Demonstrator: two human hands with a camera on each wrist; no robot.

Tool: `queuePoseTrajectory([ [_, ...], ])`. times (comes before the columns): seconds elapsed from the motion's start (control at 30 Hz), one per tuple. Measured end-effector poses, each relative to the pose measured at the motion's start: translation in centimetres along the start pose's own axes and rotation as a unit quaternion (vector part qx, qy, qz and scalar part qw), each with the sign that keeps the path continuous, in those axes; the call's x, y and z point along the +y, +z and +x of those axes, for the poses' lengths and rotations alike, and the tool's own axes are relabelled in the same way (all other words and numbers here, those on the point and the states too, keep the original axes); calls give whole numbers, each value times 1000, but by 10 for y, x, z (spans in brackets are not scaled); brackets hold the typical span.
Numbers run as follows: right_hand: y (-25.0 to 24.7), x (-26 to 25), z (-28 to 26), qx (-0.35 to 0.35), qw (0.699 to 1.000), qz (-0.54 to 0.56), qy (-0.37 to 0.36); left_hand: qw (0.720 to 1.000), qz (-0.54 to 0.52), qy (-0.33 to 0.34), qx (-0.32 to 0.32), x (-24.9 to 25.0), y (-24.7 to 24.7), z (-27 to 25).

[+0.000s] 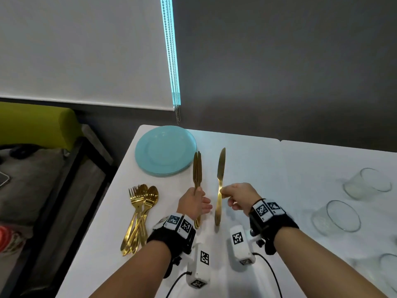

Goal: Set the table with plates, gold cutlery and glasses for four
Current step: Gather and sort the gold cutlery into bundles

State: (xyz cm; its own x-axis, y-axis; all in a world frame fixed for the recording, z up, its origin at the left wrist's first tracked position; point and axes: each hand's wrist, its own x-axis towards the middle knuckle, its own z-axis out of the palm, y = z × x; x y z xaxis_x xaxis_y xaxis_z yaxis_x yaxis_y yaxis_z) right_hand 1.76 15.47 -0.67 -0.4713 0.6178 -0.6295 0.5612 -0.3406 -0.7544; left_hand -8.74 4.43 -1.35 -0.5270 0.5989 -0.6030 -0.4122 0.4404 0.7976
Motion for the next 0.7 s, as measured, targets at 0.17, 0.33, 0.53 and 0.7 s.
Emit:
queuePoseTrajectory([
  [0.17,23,3,-13,-29,999,-35,18,996,77,34,-22,-14,2,-13],
  [0.33,42,10,-30,-11,995,-103,-6,987,154,52,1,-36,-9,-18],
  [0.53,61,20,-44,-15,990,-142,-21,947,314,26,59,-48,-27,-21],
  [0.7,54,21,-51,7,979,-198,-49,876,455,22,160,-68,-57,-15],
])
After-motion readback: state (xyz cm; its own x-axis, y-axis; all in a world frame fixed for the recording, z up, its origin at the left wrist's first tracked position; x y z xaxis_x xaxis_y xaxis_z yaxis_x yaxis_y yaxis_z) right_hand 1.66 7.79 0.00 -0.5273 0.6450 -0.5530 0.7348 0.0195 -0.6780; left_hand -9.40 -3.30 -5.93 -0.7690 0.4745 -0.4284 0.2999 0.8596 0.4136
